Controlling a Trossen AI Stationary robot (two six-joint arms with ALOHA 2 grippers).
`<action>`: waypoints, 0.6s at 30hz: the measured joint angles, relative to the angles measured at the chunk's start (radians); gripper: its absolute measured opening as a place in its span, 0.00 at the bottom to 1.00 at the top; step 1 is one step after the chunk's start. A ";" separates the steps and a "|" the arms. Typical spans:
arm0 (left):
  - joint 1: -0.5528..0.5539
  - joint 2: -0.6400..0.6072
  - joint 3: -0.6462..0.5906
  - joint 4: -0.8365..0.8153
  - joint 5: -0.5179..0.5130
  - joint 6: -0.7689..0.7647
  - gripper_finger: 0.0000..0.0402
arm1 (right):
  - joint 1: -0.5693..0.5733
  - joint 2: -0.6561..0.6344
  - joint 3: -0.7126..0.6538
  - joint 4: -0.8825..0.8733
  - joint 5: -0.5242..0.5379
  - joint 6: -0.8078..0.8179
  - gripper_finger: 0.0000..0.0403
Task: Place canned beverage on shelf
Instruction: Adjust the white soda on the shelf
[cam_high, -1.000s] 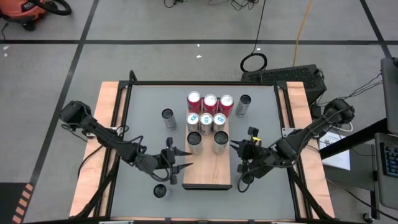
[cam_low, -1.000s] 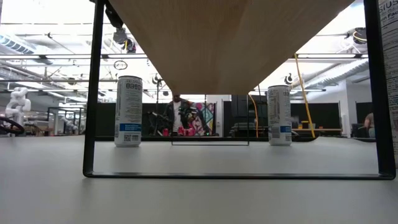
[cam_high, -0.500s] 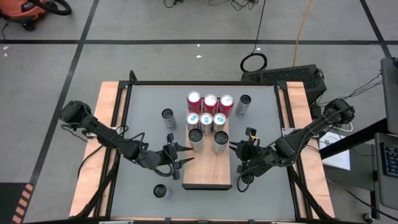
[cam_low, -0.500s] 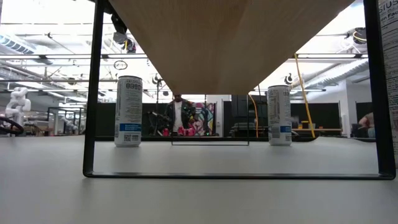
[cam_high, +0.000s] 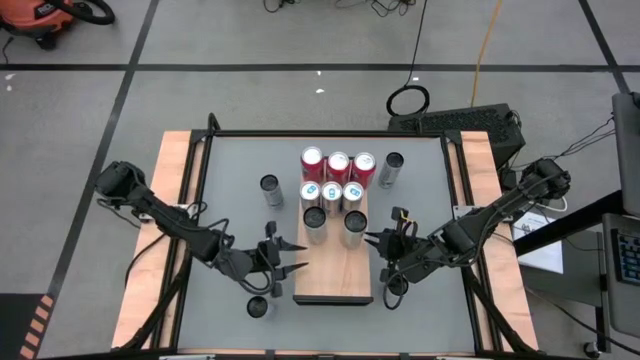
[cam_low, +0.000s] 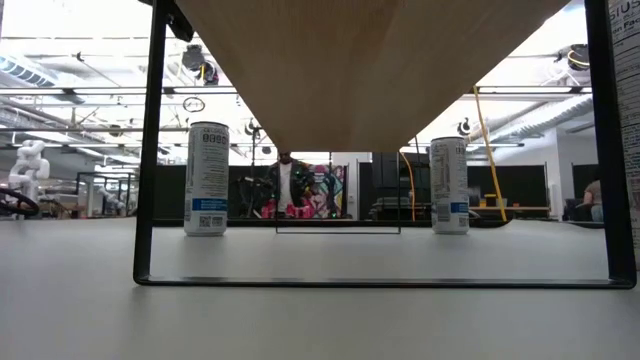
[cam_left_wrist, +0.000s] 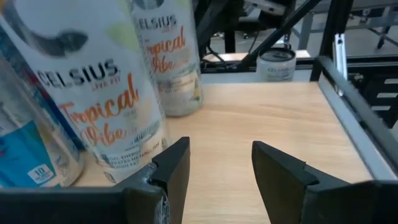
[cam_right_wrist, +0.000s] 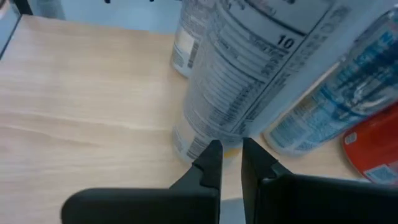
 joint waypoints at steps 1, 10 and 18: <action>-0.001 -0.005 0.000 0.000 -0.001 0.002 0.42 | -0.002 0.000 0.000 0.008 0.000 -0.005 0.00; -0.004 -0.028 0.000 -0.004 -0.007 0.021 0.42 | -0.065 0.000 0.000 0.050 -0.072 -0.069 0.00; -0.004 -0.028 0.000 -0.047 -0.007 -0.009 0.42 | -0.077 0.000 0.000 0.076 -0.102 -0.084 0.00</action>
